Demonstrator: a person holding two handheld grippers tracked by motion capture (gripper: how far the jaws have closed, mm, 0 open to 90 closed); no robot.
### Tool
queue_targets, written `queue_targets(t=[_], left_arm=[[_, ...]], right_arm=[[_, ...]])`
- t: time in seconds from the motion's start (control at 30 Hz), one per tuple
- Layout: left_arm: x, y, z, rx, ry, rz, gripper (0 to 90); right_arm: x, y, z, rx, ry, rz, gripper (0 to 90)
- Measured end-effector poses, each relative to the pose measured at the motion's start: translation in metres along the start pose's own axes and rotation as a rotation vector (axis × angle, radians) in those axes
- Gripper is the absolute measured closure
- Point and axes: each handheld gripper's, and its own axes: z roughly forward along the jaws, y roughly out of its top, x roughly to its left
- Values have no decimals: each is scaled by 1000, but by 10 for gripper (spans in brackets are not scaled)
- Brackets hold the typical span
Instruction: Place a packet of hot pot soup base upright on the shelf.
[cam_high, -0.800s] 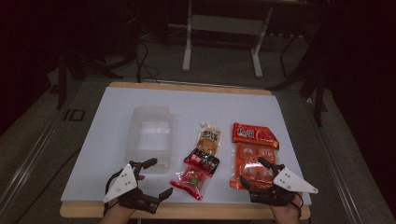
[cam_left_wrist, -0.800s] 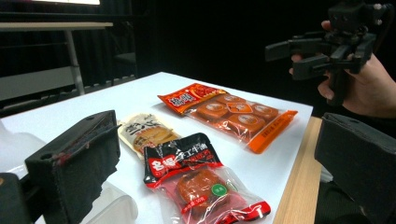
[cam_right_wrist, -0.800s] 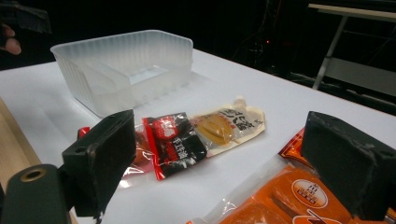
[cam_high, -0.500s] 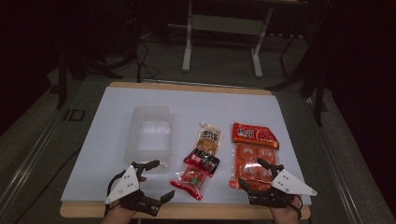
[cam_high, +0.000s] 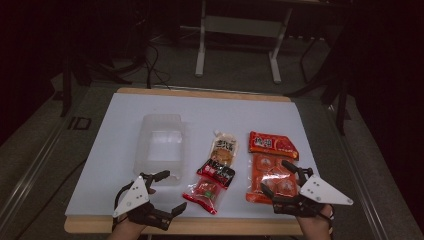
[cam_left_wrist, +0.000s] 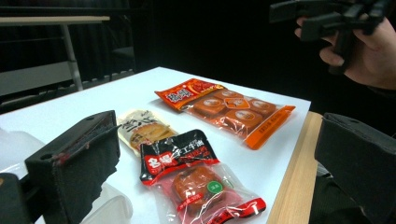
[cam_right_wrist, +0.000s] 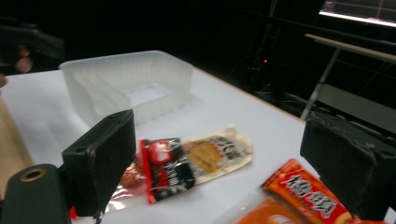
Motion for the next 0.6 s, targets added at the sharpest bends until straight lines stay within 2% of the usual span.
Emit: queue_targets(t=[0.13,0.23,0.27,0.4,0.47,0.6], left_arm=[[-1,-1,1,4,14,9,5],[-1,-2,2,6,11,8,5],[-1,-2,3,1,12,6,5],[-1,-3,5,6,20,23,5],[-1,-4,6,8,20,19,5],[0,-6,6,10,21,27,5]], right_arm=[[-15,9,-6,-28,-21,18,103],[-23,11,-8,-35,-48,8,104],[-33,13,-8,-38,-57,7,103],[-52,14,-6,-10,-75,43,103],[-60,15,-4,10,-83,62,103],[-75,16,-1,19,-103,88,103]])
